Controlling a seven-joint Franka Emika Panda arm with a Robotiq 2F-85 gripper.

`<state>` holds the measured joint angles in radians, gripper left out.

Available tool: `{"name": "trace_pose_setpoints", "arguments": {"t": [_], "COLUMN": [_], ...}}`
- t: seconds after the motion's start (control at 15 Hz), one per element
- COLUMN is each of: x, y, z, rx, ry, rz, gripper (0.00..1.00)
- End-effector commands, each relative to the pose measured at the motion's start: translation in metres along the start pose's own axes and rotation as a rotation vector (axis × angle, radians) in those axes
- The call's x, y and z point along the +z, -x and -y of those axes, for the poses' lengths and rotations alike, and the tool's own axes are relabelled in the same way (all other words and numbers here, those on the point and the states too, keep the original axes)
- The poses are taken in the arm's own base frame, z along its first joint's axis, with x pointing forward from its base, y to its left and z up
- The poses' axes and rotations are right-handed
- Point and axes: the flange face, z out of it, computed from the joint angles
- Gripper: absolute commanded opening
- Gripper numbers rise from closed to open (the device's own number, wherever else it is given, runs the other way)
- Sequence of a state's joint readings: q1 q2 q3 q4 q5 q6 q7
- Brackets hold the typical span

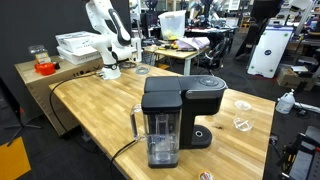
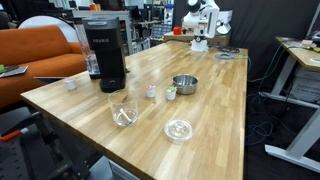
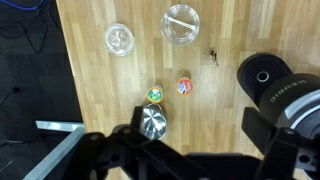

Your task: Pick up the object from the table and put it in the cup

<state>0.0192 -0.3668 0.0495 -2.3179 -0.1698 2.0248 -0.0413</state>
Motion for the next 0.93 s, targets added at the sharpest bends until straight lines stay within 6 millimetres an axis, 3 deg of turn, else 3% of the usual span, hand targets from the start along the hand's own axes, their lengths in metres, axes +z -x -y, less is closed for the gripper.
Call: {"name": "trace_pose_setpoints", "arguments": {"t": [0.0,0.47,0.87], "x": [-0.001,0.006,0.048], "y": [0.000,-0.015,-0.045], "z": [0.000,0.002,0.006], "rx": [0.000,-0.005,-0.004], "ry": [0.000,-0.016,-0.043], "rz": [0.001,-0.016,-0.043], "gripper": [1.00,1.00,1.00]}}
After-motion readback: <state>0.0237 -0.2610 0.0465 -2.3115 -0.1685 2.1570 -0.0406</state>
